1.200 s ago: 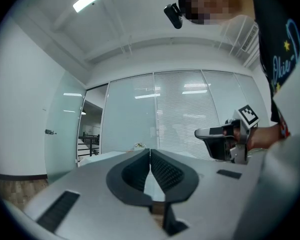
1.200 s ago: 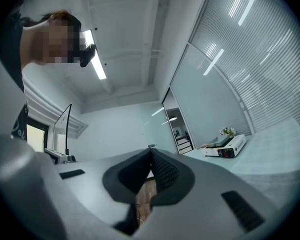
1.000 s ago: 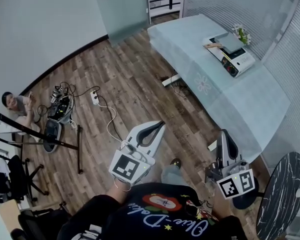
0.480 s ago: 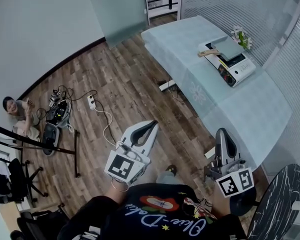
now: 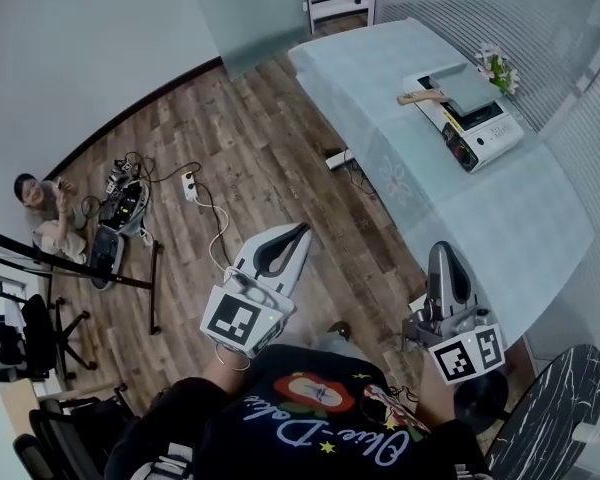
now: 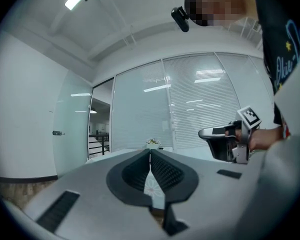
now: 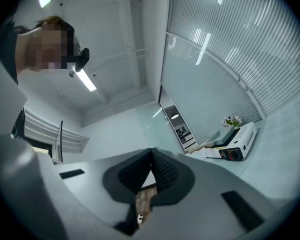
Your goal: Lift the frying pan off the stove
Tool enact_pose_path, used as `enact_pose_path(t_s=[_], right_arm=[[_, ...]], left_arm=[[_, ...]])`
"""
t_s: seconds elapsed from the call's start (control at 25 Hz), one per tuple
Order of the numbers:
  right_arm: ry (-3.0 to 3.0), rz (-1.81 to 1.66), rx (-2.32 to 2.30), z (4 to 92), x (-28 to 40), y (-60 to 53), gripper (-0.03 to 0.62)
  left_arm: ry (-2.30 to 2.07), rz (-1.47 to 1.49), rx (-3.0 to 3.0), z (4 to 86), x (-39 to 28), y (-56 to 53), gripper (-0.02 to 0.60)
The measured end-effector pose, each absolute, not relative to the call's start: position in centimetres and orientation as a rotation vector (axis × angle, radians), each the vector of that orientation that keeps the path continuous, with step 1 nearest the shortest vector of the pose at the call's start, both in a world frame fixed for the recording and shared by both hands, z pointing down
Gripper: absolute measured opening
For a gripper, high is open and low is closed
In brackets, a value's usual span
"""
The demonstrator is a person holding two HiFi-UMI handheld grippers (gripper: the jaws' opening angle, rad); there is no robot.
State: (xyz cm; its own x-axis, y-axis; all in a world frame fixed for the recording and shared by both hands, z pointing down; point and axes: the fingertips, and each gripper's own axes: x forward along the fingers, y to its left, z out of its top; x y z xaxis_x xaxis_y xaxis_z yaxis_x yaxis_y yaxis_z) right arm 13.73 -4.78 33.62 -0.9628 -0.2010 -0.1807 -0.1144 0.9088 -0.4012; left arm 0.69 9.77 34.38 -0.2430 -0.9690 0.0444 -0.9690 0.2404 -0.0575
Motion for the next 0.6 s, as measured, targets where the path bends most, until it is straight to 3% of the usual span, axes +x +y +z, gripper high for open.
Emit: enact_pose_path(t_s=[0.6], right_arm=[[2.755, -0.606, -0.286, 33.1, 15.9, -7.6, 0.0]], left_arm=[[2.391, -0.022, -2.019, 33.1, 1.4, 4.4, 0.006]])
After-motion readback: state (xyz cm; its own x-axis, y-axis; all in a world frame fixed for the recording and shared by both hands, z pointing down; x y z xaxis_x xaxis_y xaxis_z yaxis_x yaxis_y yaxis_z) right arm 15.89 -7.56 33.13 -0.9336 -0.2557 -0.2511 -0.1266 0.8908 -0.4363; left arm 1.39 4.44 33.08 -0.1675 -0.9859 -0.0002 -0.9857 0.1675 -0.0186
